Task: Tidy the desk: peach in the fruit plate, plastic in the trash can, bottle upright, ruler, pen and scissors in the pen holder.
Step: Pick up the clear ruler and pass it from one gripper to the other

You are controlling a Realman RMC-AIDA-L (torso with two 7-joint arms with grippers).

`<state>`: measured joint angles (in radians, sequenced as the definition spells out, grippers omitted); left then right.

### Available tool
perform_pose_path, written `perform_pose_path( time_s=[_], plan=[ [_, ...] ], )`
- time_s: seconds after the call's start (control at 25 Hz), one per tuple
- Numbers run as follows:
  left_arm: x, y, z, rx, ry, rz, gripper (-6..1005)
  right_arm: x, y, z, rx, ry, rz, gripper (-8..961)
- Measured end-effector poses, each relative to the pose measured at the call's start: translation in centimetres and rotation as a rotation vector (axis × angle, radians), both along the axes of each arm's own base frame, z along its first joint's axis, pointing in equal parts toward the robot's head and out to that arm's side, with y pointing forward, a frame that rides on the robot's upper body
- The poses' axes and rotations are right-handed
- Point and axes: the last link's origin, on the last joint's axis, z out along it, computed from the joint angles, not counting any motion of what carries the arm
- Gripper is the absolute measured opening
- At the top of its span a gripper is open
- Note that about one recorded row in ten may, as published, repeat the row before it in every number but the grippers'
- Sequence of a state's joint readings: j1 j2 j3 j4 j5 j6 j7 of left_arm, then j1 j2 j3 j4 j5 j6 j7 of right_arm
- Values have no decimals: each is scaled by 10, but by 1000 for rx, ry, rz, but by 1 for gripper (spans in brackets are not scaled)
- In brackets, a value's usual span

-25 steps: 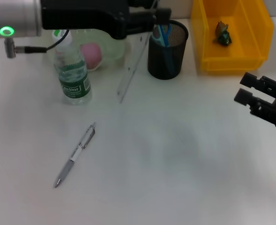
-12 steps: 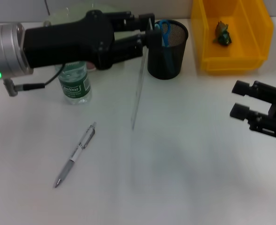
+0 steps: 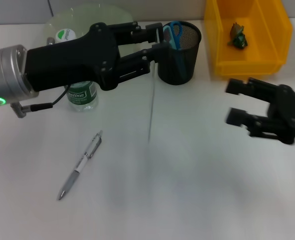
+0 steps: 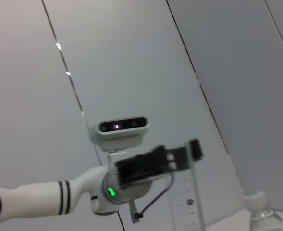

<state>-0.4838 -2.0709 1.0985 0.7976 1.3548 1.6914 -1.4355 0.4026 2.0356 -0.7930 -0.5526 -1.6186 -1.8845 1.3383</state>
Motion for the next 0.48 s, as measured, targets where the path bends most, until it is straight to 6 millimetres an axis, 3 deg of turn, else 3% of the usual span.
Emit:
perform_pose_path(
  time_s=[0.48],
  plan=[
    [-14, -13, -15, 13, -87, -4, 410, -26, 22, -16, -61, -74, 38, 823]
  ],
)
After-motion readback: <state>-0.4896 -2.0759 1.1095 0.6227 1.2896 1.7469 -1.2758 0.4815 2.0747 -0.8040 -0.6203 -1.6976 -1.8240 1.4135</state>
